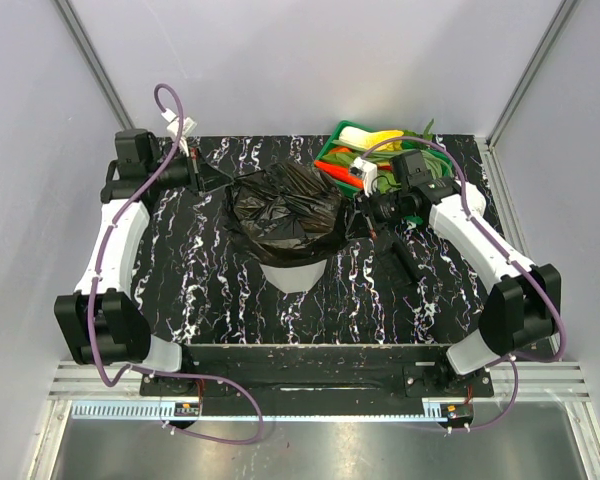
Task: Put the trash bags into the trash bin
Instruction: Place the trash bag in the trash bin.
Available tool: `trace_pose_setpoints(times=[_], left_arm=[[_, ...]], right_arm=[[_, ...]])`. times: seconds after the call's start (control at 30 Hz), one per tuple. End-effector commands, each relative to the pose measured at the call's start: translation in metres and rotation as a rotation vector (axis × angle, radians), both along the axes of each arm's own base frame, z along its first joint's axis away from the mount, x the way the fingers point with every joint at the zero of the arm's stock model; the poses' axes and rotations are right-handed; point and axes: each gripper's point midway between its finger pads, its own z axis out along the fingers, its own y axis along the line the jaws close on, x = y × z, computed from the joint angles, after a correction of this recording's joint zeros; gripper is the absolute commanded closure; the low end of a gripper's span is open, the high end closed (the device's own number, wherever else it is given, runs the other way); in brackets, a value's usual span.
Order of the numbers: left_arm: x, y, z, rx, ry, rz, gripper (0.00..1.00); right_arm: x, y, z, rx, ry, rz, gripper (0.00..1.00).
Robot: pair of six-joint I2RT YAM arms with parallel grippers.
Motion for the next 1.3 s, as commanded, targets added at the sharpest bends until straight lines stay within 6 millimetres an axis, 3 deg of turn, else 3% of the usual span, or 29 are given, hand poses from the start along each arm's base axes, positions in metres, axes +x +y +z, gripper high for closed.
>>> trace_pose_setpoints(times=[0.0, 0.27, 0.93, 1.27], left_arm=[[0.009, 0.01, -0.013, 0.083, -0.073, 0.03, 1.0], [0.003, 0.016, -0.047, 0.151, -0.065, 0.029, 1.0], [-0.01, 0.018, -0.091, 0.325, -0.089, 0.003, 1.0], [-0.011, 0.027, -0.109, 0.439, -0.113, 0.021, 1.0]], right_arm=[[0.002, -0.001, 0.012, 0.015, -0.073, 0.0, 1.0], [0.005, -0.006, 0.002, -0.019, -0.076, -0.014, 1.0], [0.022, -0.032, -0.055, -0.225, -0.095, -0.121, 1.0], [0.035, -0.042, -0.072, -0.318, -0.101, -0.191, 1.0]])
